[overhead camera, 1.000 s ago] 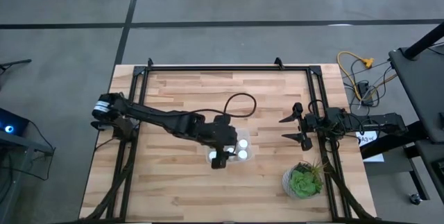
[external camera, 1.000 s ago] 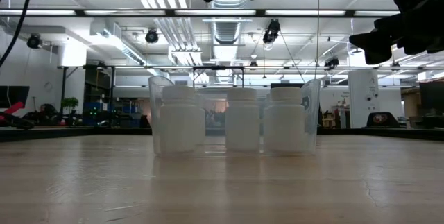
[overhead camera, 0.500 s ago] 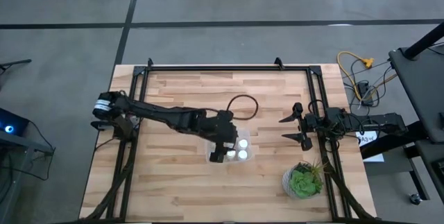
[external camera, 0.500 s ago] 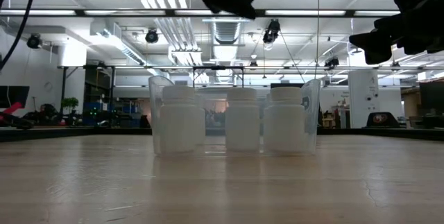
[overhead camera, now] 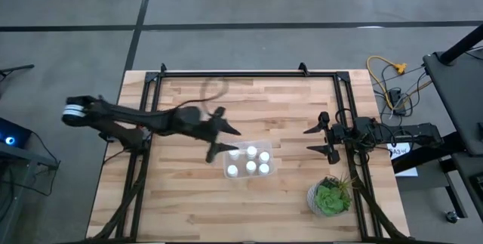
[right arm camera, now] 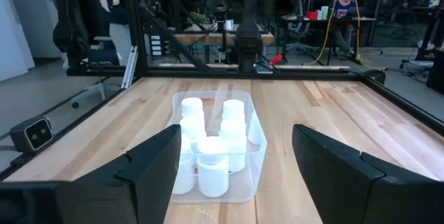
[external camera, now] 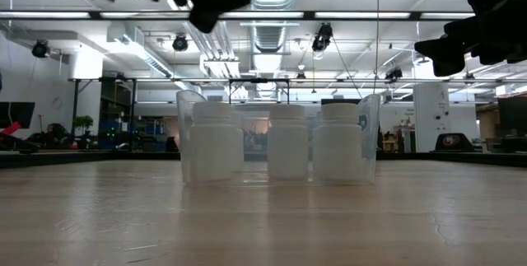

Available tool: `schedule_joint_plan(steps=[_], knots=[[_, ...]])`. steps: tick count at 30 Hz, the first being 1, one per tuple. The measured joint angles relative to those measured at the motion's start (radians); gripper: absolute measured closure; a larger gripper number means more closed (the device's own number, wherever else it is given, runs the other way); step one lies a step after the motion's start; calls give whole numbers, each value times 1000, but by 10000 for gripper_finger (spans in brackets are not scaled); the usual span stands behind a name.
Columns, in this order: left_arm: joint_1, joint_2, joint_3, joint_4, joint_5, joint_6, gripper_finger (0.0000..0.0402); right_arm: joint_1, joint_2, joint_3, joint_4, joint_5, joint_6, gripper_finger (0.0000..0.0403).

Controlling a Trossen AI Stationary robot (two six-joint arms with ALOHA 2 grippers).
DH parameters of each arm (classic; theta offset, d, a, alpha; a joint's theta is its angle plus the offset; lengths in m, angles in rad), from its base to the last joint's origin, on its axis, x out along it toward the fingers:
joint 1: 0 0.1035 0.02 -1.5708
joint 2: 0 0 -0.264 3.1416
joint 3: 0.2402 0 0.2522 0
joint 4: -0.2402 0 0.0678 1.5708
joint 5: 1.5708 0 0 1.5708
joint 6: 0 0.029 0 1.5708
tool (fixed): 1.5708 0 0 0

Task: Pick and place pill bottles into a basket
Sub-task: Return to Home Position

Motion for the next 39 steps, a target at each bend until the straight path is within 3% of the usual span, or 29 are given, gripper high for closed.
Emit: schedule_joint_plan(steps=[8, 15, 27, 39], knots=[[2, -278, -537, 817, -68, -173, 173, 0, 0, 0, 0, 0, 0, 138], [1, -457, -824, 1162, -71, -286, 173, 0, 0, 0, 0, 0, 1, 138], [2, -720, -823, 931, -72, -145, 173, 0, 0, 0, 0, 1, 1, 138], [2, -1217, -824, 336, -92, -156, 173, 0, 0, 0, 0, 1, 1, 138]])
